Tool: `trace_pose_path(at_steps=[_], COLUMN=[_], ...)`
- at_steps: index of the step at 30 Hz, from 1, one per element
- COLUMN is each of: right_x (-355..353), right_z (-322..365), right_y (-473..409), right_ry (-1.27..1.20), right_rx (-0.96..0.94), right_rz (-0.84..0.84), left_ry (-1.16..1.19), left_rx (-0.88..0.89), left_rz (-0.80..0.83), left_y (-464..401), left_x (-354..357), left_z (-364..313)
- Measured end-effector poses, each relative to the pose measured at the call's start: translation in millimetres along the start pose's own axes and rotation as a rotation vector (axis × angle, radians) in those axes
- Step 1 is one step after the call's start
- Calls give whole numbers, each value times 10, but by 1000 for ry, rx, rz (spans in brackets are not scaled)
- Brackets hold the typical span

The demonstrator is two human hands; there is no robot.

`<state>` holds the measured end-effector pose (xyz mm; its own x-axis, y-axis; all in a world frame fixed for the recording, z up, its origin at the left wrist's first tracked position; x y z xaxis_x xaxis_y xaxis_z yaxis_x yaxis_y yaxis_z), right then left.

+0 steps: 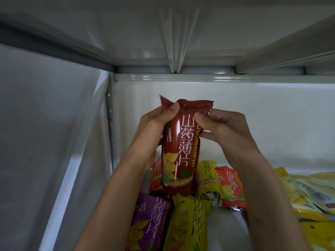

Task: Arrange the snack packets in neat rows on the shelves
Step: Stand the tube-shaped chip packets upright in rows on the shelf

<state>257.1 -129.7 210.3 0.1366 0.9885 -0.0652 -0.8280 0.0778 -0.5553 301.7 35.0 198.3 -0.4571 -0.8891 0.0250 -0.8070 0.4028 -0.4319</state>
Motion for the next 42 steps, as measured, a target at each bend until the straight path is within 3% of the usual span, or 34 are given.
trace_pose_path(at_steps=[5,20,28,32,38,42], right_x=[70,-111,65,27,-82,12], right_z=[9,-39,-17,-28,-35,-79], right_y=[11,40,4,6,6,-2], right_ry=[23,-162,-92,-68,-61,-92], right_rx=[42,36,26,16,1,64], right_rz=[91,-154,66,16,-74,28], left_ry=[61,68,118,92,87,74], left_rx=[45,93,154,154,45,89], left_rz=[-26,-17,-89,-85,57,-5], left_y=[22,35,65,51,-1,-8], left_x=[-13,93,33,32,145,52], left_z=[-29,-30,-79,-73,16,3])
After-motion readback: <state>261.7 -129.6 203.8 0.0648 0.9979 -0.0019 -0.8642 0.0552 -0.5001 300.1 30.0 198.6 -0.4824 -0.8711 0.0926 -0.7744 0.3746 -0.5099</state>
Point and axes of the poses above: each hand's wrist, its own y-axis away from the middle knuckle, its own x-axis out of the palm, z = x × y, the point moved 10 cm from there along -y, towards the middle knuckle, and after that the axes turned 7 degrees about z, right-handed, at the moved point
